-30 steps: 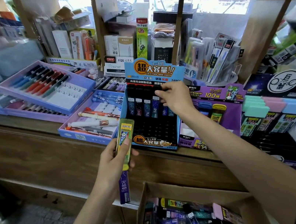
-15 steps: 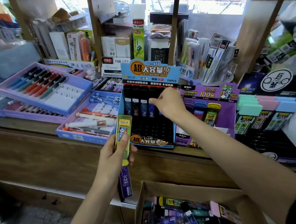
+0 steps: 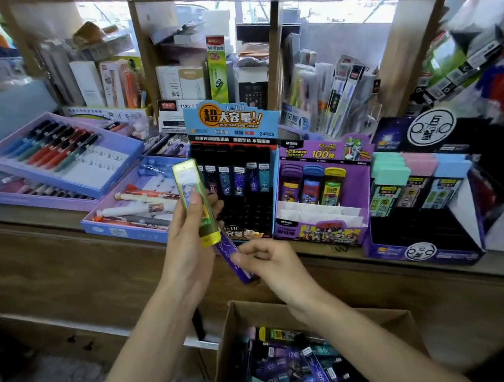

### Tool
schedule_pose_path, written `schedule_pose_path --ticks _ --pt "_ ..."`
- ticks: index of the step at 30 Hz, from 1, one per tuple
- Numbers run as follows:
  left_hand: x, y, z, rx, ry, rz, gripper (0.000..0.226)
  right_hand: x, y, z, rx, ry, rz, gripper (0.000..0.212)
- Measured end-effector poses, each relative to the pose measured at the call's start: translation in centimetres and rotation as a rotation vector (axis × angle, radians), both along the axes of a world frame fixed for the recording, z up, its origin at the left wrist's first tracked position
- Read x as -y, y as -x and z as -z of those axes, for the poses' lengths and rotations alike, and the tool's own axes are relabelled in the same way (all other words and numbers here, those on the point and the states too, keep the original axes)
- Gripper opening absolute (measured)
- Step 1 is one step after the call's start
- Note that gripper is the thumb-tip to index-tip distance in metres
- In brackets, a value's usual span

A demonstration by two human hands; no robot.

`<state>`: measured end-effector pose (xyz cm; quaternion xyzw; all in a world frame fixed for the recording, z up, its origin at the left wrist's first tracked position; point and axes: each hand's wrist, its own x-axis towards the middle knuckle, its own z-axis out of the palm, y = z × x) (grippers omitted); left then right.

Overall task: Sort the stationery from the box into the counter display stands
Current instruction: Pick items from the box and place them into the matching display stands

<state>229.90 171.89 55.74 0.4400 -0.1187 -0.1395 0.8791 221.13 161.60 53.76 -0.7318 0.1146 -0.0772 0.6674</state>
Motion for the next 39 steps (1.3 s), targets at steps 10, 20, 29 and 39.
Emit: schedule_pose_path --ticks 10,20,29,39 --pt "-0.2 1.6 1.8 0.044 -0.321 -0.05 0.013 2.6 1.2 -1.5 0.08 -0.121 0.163 0.012" --pt "0.0 2.5 1.4 0.192 -0.365 -0.021 0.039 0.8 0.3 -1.7 0.067 0.129 0.072 0.01" --pt "-1.4 0.3 1.3 0.239 -0.39 0.055 0.036 3.4 -3.4 -7.5 0.056 0.189 -0.014 0.019" --pt "-1.0 -2.3 0.9 0.195 -0.45 -0.042 0.013 6.8 -7.1 -12.4 0.058 0.277 0.1 0.02"
